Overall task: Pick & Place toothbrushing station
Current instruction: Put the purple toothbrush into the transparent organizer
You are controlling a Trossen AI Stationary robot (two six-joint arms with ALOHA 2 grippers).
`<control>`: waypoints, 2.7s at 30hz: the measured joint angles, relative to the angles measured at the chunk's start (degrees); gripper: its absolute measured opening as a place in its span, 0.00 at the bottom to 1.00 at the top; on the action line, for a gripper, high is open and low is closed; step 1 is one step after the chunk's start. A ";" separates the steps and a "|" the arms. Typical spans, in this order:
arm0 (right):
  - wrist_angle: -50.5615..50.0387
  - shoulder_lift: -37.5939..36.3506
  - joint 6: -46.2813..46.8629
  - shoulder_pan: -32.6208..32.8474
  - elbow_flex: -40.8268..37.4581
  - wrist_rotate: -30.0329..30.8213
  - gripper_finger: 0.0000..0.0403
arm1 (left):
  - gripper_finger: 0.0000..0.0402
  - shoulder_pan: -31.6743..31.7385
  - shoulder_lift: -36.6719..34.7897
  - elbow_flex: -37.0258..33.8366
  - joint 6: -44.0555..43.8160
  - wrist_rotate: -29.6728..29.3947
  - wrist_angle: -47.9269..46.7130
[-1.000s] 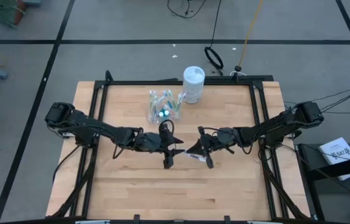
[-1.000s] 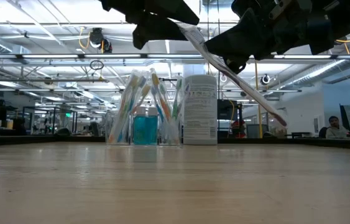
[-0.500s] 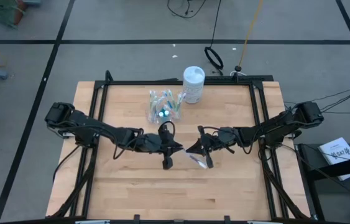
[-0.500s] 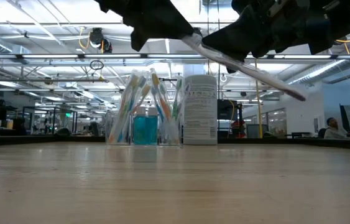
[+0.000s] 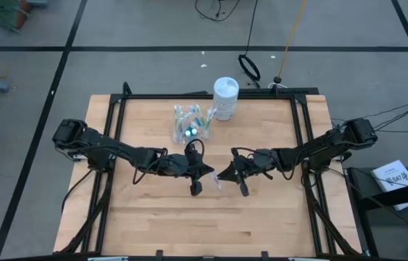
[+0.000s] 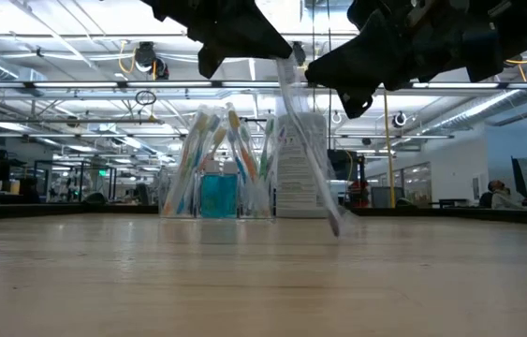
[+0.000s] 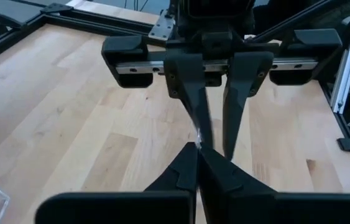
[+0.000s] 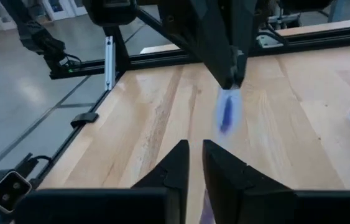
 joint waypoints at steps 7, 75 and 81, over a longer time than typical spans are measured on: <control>-2.78 0.00 -0.07 0.00 0.00 5.47 0.19 | 0.01 0.00 -0.68 -0.01 1.49 -0.02 -1.10; -6.23 0.00 -3.74 -0.09 -0.04 5.32 0.19 | 0.05 19.98 -21.90 0.00 6.47 -11.02 -40.57; -6.23 0.00 -3.74 -0.09 -0.04 5.32 0.19 | 0.11 20.22 -18.91 -0.01 8.37 -11.10 -40.50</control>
